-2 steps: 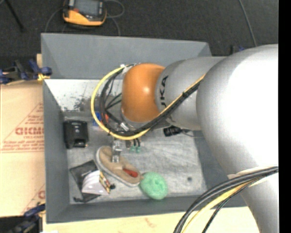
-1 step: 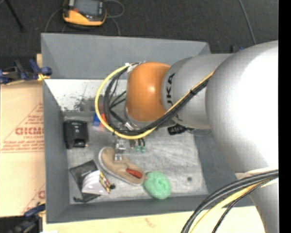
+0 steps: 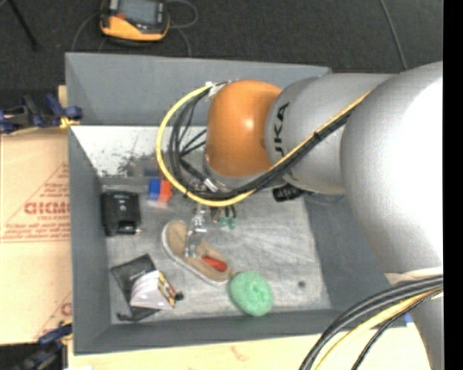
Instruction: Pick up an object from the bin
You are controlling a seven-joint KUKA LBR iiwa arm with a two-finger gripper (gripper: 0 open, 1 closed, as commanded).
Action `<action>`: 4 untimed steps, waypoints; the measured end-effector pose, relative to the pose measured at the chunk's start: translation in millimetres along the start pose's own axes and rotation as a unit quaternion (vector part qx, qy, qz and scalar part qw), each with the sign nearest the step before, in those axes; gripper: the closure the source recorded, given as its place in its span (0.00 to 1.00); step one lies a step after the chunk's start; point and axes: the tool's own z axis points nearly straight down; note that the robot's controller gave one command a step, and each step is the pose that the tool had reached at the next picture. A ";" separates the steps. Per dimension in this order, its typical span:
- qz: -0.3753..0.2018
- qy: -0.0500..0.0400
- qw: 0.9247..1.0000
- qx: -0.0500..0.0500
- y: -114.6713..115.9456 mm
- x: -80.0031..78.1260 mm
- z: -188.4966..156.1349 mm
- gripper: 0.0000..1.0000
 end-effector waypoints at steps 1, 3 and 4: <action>0.000 0.000 1.000 0.000 0.0 0.1 0.1 0.00; -0.153 -0.007 0.988 -0.002 -12.2 0.6 41.6 1.00; -0.148 0.002 0.989 0.000 -18.8 5.2 -5.1 1.00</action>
Offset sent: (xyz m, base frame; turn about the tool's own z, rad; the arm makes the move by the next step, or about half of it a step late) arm -0.0085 -0.0133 -0.0507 -0.3117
